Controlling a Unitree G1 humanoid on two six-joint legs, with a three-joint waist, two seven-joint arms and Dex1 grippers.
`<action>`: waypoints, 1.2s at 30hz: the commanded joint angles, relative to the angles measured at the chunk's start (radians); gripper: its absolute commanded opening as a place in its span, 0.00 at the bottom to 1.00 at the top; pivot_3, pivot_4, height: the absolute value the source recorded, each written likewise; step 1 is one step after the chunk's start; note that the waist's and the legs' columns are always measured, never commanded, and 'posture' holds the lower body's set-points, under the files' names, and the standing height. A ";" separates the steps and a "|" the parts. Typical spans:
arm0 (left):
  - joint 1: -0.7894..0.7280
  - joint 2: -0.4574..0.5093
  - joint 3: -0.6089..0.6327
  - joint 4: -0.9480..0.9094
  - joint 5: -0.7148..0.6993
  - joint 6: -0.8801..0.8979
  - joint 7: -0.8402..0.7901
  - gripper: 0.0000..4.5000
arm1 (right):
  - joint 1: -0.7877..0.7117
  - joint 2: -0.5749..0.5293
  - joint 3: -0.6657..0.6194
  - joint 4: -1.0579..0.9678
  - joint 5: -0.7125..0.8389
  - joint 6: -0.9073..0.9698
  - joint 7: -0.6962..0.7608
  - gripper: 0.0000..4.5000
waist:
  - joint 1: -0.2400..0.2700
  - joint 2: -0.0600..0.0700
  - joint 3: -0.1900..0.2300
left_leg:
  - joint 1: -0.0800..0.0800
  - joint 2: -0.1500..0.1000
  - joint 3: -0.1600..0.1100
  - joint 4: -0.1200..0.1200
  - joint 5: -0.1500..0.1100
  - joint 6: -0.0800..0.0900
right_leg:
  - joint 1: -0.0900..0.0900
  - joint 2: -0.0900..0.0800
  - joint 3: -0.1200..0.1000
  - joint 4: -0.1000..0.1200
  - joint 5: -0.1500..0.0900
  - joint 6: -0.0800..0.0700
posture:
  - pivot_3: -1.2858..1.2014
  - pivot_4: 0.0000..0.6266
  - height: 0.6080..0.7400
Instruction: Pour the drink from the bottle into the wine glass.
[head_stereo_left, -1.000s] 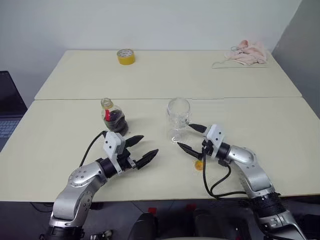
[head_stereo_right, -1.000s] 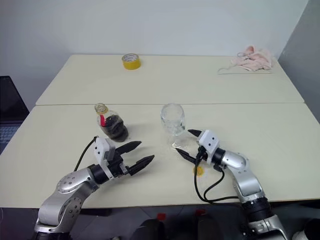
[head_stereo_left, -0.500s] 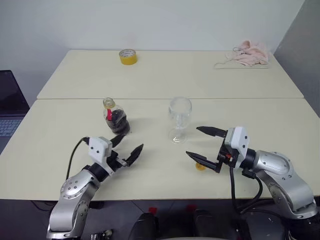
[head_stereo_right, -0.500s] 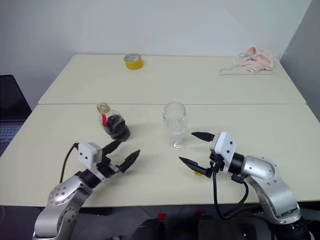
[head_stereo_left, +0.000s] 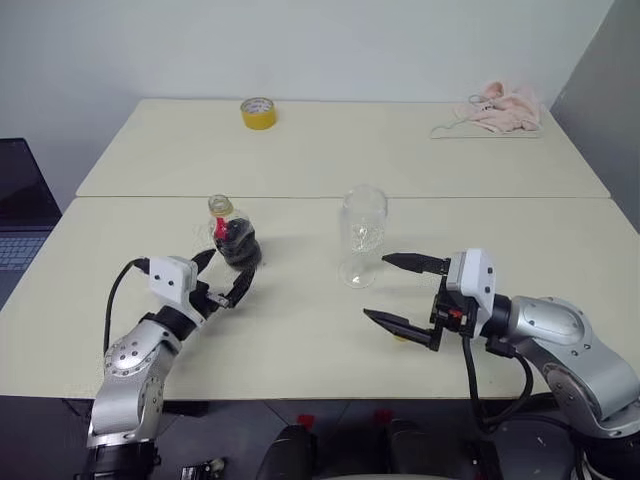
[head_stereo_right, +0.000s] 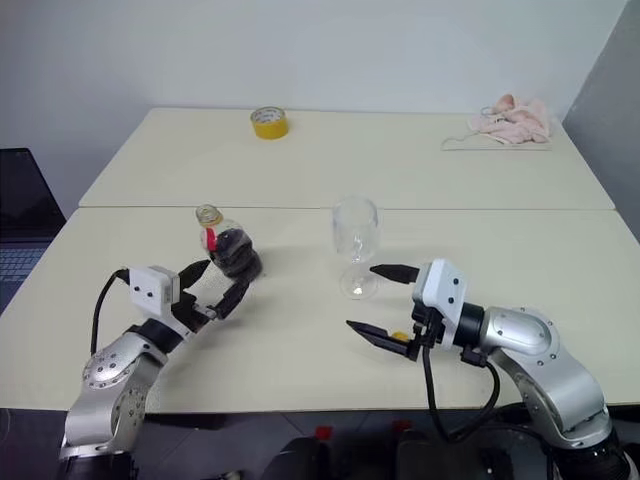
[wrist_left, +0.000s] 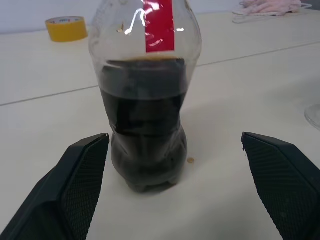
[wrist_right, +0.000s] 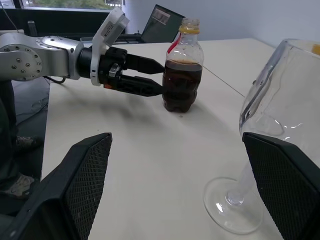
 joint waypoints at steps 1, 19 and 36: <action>-0.021 -0.007 0.015 0.008 0.009 -0.050 0.006 1.00 | -0.008 -0.011 -0.002 -0.041 0.021 -0.001 0.006 0.99 | 0.000 0.000 0.000 | 0.000 0.000 0.000 0.000 0.000 0.000 | 0.000 0.000 0.000 0.000 0.000 0.000 | 0.52 0.24 1.00; -0.173 -0.031 -0.020 0.057 0.062 0.005 0.085 1.00 | 0.001 -0.029 0.006 -0.052 0.019 -0.013 0.032 0.99 | 0.000 0.000 0.000 | 0.000 0.000 -0.001 0.001 0.000 0.000 | 0.000 0.000 -0.001 0.001 0.000 0.000 | 0.52 0.24 1.00; -0.221 -0.036 -0.038 0.113 0.079 0.055 0.093 1.00 | -0.035 -0.011 -0.018 -0.094 0.061 0.058 -0.069 0.99 | 0.000 0.000 0.000 | 0.000 0.000 -0.001 0.001 0.000 0.000 | 0.000 0.000 -0.001 0.001 0.000 0.000 | 0.52 0.24 1.00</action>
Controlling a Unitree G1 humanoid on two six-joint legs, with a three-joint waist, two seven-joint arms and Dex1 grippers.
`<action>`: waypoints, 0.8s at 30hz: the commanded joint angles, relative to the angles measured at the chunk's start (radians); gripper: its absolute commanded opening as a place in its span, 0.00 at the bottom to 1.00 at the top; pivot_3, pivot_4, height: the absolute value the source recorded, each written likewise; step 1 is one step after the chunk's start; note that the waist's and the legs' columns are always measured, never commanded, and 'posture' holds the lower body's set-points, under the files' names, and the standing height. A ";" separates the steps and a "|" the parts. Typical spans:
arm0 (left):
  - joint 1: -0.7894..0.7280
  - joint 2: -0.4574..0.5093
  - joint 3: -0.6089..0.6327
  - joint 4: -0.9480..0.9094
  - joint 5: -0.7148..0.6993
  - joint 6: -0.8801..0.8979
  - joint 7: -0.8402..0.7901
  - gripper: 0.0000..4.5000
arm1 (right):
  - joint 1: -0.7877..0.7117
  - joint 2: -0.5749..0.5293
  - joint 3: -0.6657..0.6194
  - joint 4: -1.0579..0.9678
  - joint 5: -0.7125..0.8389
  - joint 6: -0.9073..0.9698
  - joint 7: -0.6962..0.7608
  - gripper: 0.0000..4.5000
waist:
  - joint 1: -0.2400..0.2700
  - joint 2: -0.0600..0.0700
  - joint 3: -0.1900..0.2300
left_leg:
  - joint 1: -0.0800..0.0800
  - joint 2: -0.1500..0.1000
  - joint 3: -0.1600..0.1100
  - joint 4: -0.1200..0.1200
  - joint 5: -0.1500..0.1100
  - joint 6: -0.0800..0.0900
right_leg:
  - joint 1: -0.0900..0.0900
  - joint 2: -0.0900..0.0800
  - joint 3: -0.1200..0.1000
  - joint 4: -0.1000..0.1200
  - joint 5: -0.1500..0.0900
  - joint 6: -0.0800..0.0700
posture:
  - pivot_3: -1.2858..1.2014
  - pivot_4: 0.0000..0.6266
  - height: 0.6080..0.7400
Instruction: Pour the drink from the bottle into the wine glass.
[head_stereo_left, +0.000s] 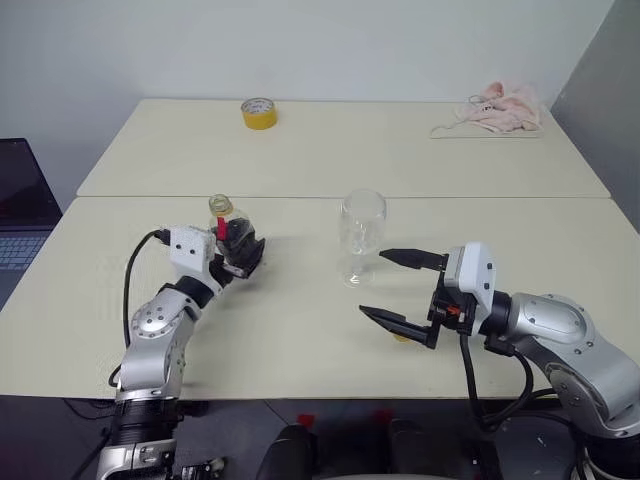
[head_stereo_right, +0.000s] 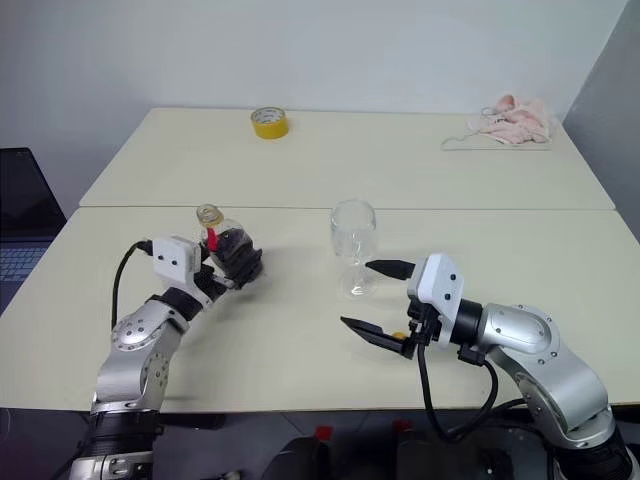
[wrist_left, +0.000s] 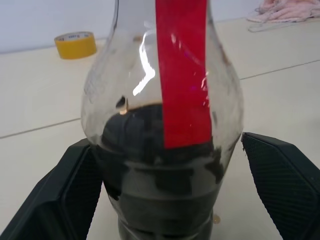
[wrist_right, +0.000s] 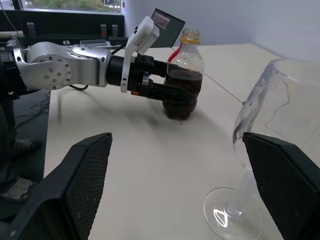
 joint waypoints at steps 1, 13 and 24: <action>-0.023 0.002 0.008 -0.006 -0.002 -0.004 0.007 1.00 | -0.006 -0.001 -0.020 -0.040 0.020 -0.001 -0.010 0.99 | 0.000 0.000 0.000 | 0.000 0.000 0.000 0.000 0.000 0.000 | 0.000 0.000 0.000 0.000 0.000 0.000 | 0.52 0.24 1.00; -0.035 -0.013 0.000 0.037 -0.004 -0.012 0.000 0.67 | -0.025 0.001 -0.012 -0.032 0.023 0.003 -0.031 1.00 | 0.000 0.000 0.000 | 0.000 0.000 0.000 0.000 0.000 0.000 | 0.000 0.000 0.000 0.000 0.000 0.000 | 0.52 0.24 1.00; -0.051 -0.020 0.001 0.016 -0.017 0.004 -0.005 0.21 | -0.031 -0.001 -0.021 -0.038 0.029 0.006 -0.047 1.00 | 0.000 0.000 0.000 | 0.000 0.000 0.000 0.000 0.000 0.000 | 0.000 0.000 0.000 0.000 0.000 0.000 | 0.52 0.24 1.00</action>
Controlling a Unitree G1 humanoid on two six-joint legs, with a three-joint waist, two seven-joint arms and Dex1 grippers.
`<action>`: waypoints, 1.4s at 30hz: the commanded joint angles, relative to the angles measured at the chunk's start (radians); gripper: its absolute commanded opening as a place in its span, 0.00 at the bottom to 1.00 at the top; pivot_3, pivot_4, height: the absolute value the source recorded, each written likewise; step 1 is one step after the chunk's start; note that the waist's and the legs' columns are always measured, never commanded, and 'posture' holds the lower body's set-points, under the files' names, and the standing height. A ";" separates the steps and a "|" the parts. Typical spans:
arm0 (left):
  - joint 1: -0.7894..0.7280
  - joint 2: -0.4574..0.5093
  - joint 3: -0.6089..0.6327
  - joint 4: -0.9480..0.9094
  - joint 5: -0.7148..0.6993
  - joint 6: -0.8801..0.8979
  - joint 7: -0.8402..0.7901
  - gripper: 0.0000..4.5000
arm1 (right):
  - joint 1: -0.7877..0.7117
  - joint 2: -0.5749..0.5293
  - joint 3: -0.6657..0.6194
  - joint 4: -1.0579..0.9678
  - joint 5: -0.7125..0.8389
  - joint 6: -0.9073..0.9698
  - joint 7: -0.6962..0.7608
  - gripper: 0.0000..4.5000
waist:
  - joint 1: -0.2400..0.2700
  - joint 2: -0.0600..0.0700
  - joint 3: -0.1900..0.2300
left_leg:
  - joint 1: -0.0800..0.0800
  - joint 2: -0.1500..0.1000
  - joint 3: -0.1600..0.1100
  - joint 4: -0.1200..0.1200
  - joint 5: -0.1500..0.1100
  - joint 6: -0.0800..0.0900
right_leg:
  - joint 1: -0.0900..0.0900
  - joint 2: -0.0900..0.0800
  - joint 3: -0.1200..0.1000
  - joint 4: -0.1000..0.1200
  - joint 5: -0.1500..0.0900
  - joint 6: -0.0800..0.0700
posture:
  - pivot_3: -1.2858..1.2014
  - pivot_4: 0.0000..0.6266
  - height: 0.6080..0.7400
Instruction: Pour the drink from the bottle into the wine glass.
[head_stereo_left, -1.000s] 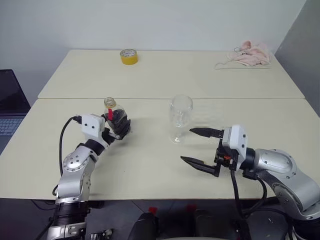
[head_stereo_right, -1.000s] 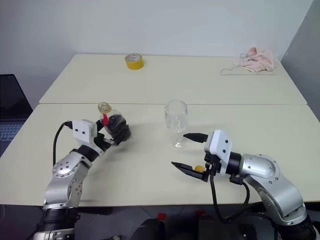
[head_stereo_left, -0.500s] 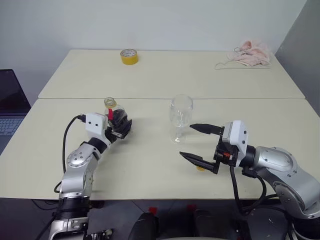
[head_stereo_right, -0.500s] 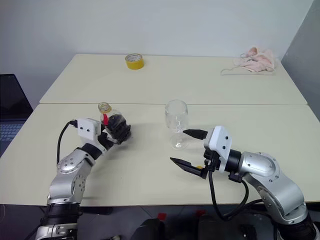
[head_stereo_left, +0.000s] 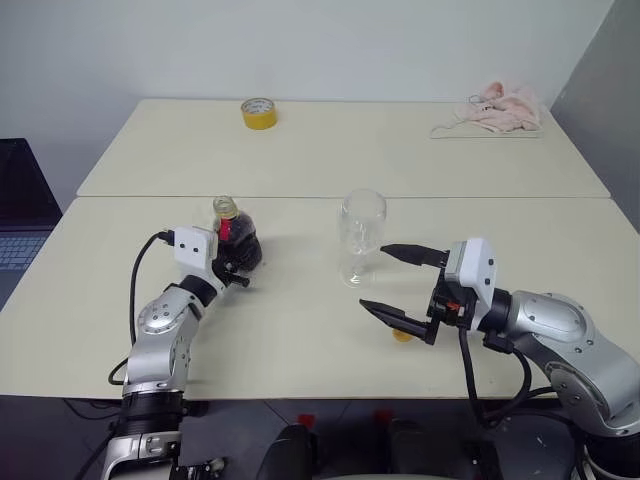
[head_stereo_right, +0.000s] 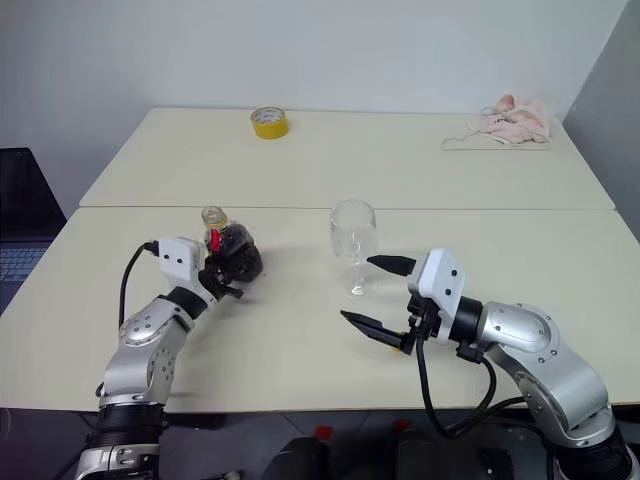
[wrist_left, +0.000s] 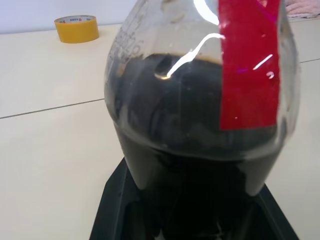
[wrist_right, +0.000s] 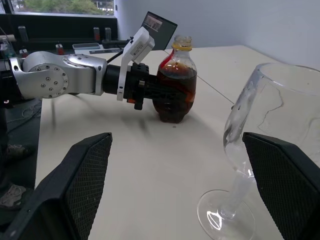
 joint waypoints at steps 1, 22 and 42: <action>-0.020 -0.005 -0.002 -0.051 -0.017 0.017 0.000 0.20 | -0.020 -0.001 -0.024 -0.039 0.020 0.006 -0.013 1.00 | 0.000 0.000 0.000 | 0.000 0.000 0.000 0.000 0.000 0.000 | 0.000 0.000 0.000 0.000 0.000 0.000 | 0.52 0.24 1.00; -0.302 0.025 -0.132 -0.067 0.056 0.149 -0.024 0.17 | 0.013 -0.029 -0.162 -0.104 0.096 0.089 -0.103 1.00 | -0.001 -0.001 0.001 | -0.001 0.000 0.000 0.000 0.000 0.000 | 0.000 0.000 0.000 0.000 0.000 0.000 | 0.52 0.24 1.00; -0.532 -0.007 -0.305 0.213 0.281 -0.253 -0.078 0.16 | -0.040 -0.008 -0.131 -0.117 0.101 0.188 -0.227 1.00 | -0.003 -0.002 0.002 | -0.002 -0.001 0.001 0.001 0.000 0.000 | -0.002 0.000 0.000 0.000 0.000 0.000 | 0.52 0.24 1.00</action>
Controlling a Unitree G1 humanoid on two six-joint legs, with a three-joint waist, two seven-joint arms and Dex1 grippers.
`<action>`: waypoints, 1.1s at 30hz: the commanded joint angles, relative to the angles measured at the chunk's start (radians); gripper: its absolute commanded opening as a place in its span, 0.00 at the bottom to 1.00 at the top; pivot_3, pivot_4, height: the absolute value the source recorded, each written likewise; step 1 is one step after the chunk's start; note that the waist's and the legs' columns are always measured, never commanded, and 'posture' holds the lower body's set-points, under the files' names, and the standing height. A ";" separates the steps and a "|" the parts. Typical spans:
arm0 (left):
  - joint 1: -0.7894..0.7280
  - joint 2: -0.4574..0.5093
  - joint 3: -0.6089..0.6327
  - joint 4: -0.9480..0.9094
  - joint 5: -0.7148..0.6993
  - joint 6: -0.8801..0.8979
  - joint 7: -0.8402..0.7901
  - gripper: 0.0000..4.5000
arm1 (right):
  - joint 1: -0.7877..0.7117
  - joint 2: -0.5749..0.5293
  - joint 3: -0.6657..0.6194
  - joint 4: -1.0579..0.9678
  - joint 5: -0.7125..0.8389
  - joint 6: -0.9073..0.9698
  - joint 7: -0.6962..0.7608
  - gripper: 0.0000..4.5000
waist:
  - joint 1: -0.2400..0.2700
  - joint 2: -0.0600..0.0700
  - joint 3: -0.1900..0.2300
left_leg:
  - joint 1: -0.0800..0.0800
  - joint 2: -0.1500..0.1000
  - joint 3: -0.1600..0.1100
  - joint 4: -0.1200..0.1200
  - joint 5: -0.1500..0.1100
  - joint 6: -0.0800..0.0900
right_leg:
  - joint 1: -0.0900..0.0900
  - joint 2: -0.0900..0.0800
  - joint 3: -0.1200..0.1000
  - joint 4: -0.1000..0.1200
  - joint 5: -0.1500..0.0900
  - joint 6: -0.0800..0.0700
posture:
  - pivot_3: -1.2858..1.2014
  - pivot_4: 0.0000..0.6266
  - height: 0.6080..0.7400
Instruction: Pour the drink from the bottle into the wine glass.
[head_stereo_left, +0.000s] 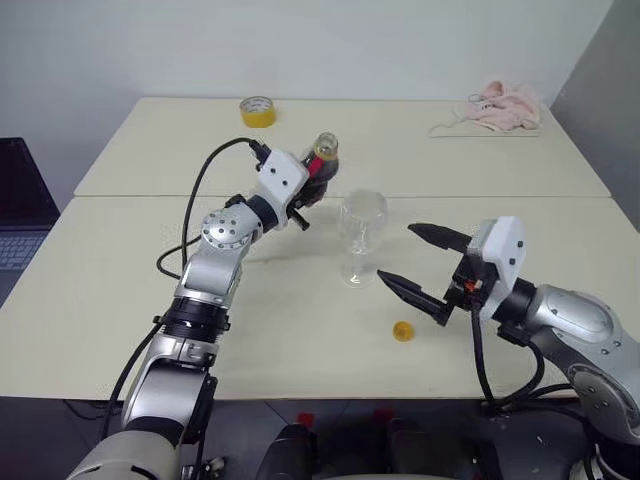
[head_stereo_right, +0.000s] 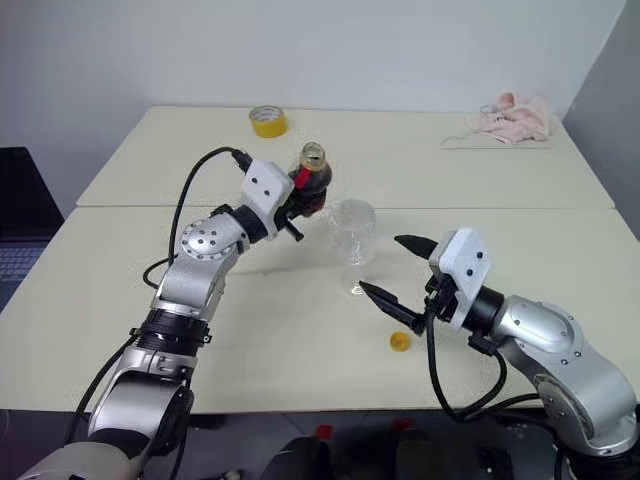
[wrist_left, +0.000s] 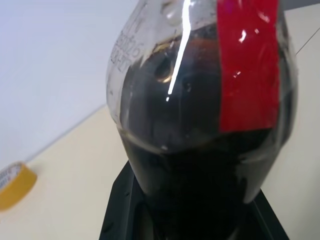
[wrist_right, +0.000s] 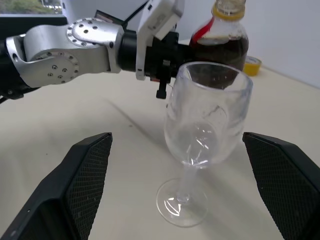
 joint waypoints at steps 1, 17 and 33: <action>-0.051 0.001 -0.006 0.014 0.027 -0.112 -0.012 0.16 | -0.044 -0.005 -0.018 -0.039 0.019 0.033 -0.032 1.00 | -0.001 0.000 0.000 | 0.000 0.000 0.000 0.000 0.000 0.000 | 0.000 0.000 0.000 0.000 0.000 0.000 | 0.52 0.24 1.00; -0.188 0.045 -0.023 0.238 0.107 -0.404 -0.072 0.16 | -0.172 -0.070 -0.034 -0.071 0.140 0.191 -0.065 1.00 | -0.001 -0.001 0.000 | -0.001 0.000 0.000 0.000 0.000 0.000 | -0.001 0.000 0.000 0.001 0.000 0.000 | 0.52 0.24 1.00; -0.238 0.048 -0.069 0.372 0.249 -0.627 0.009 0.16 | -0.201 -0.029 0.000 -0.051 0.118 0.190 -0.095 1.00 | -0.002 -0.001 0.000 | -0.001 -0.001 0.000 0.000 0.000 0.000 | -0.001 0.000 0.000 0.001 0.000 0.000 | 0.52 0.24 1.00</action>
